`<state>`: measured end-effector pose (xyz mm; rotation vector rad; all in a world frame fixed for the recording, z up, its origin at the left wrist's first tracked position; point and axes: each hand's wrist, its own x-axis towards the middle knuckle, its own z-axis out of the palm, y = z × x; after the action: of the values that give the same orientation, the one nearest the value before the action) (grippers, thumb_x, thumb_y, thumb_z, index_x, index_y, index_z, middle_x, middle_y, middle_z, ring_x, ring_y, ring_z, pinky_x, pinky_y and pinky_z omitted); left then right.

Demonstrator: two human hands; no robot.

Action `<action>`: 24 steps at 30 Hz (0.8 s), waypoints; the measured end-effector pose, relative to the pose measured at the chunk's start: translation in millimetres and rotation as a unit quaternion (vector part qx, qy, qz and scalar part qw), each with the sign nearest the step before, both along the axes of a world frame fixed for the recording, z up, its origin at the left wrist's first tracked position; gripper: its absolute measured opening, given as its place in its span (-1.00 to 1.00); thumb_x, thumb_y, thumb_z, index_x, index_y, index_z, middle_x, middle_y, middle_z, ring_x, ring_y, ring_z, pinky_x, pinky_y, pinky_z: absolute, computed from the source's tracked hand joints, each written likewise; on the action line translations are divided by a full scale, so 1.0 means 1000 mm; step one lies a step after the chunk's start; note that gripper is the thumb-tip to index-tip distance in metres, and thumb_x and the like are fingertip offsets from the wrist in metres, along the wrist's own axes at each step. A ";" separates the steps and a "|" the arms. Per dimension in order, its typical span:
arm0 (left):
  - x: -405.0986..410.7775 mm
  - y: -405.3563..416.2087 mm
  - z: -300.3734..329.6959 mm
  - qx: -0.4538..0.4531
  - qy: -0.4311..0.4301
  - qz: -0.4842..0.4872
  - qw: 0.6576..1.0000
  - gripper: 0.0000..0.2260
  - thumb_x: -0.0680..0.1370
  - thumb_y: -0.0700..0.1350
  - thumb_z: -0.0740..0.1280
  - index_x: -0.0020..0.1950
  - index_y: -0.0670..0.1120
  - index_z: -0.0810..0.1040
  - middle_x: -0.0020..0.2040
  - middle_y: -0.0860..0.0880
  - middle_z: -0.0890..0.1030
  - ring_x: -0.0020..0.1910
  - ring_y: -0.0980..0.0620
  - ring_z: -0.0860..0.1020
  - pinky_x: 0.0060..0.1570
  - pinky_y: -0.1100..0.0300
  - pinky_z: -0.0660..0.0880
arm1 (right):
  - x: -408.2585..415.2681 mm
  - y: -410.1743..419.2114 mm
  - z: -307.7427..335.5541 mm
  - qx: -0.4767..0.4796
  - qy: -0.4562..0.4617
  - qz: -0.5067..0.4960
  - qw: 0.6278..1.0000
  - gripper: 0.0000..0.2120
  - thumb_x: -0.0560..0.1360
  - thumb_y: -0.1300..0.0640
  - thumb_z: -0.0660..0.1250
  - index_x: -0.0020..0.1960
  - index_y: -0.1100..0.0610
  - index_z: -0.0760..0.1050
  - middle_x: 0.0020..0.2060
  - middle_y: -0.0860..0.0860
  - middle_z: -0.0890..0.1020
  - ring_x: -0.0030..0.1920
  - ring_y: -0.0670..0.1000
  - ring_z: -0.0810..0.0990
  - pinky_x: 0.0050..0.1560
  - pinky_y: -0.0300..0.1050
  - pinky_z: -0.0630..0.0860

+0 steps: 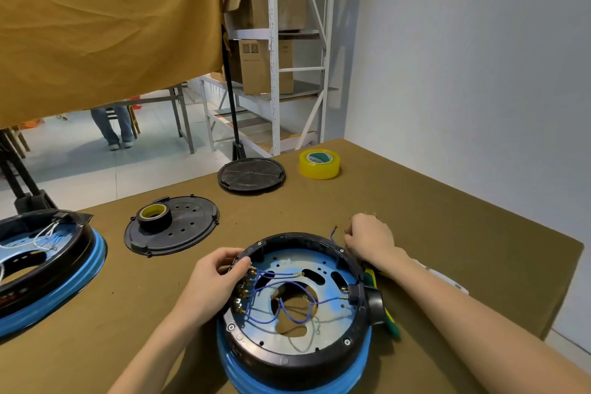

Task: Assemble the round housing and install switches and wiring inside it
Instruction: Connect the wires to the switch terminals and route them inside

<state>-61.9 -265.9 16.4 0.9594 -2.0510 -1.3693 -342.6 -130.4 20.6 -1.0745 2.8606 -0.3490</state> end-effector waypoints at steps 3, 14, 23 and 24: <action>0.007 -0.012 0.002 -0.003 -0.005 0.023 1.000 -0.89 0.60 0.00 0.43 0.12 0.08 0.63 0.01 0.11 0.69 -0.01 0.22 0.63 -0.18 0.38 0.47 | -0.006 0.000 -0.003 -0.032 -0.017 -0.008 0.999 -0.85 0.56 0.27 0.28 0.03 0.13 0.61 -0.01 0.11 0.69 0.03 0.19 0.65 0.06 0.05 0.60; 0.015 -0.029 -0.004 0.036 0.023 0.074 0.996 -0.90 0.56 0.04 0.46 0.05 0.08 0.66 0.00 0.09 0.70 0.00 0.18 0.63 -0.16 0.30 0.45 | -0.014 0.009 0.041 -0.355 -0.405 -0.018 0.842 -0.93 0.55 0.17 0.45 0.00 0.15 0.70 -0.20 0.02 0.72 -0.22 -0.04 0.63 -0.19 -0.19 0.53; 0.016 -0.030 -0.007 0.037 0.018 0.074 0.996 -0.77 0.55 0.07 0.46 0.15 0.01 0.67 0.04 0.06 0.70 0.02 0.15 0.64 -0.14 0.27 0.47 | 0.024 0.002 0.070 -0.390 -0.574 0.075 0.716 -0.85 0.55 0.15 0.46 0.10 0.16 0.66 -0.17 0.03 0.68 -0.20 -0.03 0.67 -0.14 -0.15 0.59; 0.016 -0.029 -0.006 0.032 0.015 0.071 0.997 -0.78 0.55 0.06 0.46 0.15 0.02 0.66 0.05 0.06 0.70 0.04 0.13 0.64 -0.11 0.26 0.49 | 0.030 0.003 0.072 -0.388 -0.578 0.096 0.711 -0.86 0.56 0.15 0.45 0.10 0.15 0.66 -0.17 0.03 0.68 -0.19 -0.02 0.66 -0.15 -0.15 0.60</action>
<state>-45.5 -295.2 10.5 1.0823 -1.8885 -1.3721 -312.5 -127.4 92.9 -0.7082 1.4055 -1.5931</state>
